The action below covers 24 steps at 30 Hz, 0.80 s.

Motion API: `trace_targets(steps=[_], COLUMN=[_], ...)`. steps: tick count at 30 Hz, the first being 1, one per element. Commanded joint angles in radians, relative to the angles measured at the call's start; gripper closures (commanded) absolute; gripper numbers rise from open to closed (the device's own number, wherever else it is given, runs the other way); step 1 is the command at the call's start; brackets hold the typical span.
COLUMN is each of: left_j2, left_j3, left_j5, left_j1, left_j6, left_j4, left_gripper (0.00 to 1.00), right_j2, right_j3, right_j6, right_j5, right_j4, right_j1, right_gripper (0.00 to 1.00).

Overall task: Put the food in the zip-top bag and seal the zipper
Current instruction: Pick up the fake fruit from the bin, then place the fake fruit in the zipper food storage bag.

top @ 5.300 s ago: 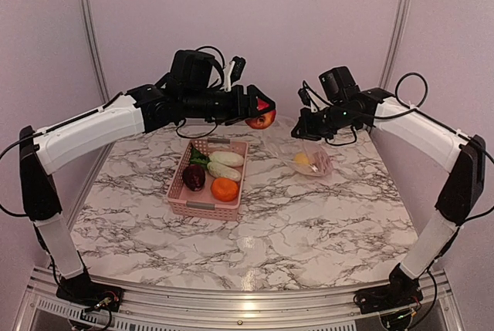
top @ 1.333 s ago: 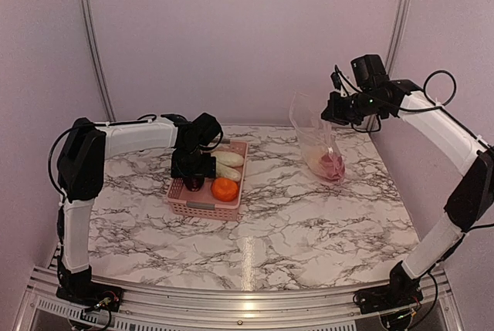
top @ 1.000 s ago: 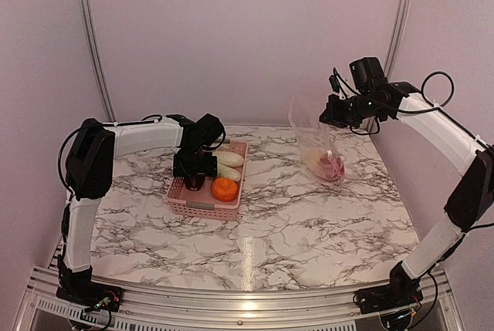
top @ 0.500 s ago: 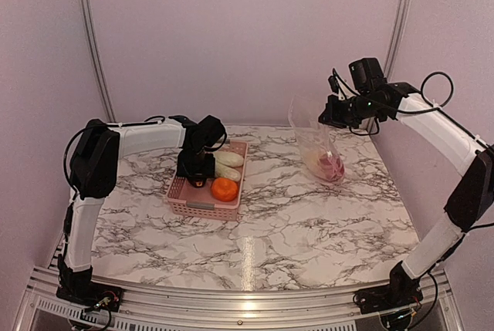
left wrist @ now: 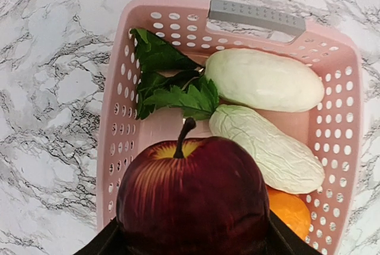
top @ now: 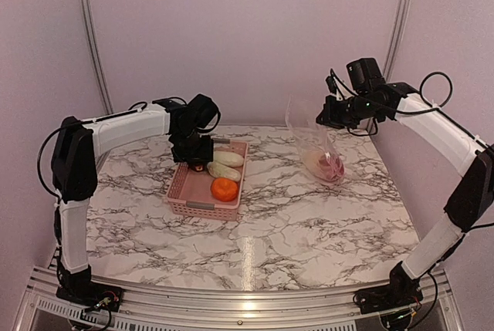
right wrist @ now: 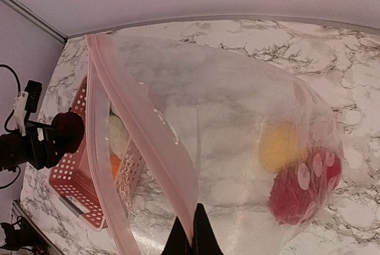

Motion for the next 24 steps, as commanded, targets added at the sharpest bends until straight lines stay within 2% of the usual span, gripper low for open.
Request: trace_targets(steps=[1, 13, 24], left_j2=[-0.113, -0.204, -0.227], left_j3=[0.041, 0.178, 0.167], left_j5=[0.092, 0.366, 0.672], left_j1=[0.003, -0.028, -0.087], left_j6=[0.006, -0.003, 0.035], left_j4=[-0.030, 0.148, 0.410], left_gripper=[0.41, 0.44, 0.47], right_j2=[-0.001, 0.069, 0.119], right_j3=[0.019, 0.093, 0.148], right_j6=[0.003, 0.012, 0.038], right_j5=[0.004, 0.002, -0.022], right_j4=[0.000, -0.015, -0.020], right_j1=[0.024, 0.093, 0.143], right_gripper=[1.00, 1.00, 1.00])
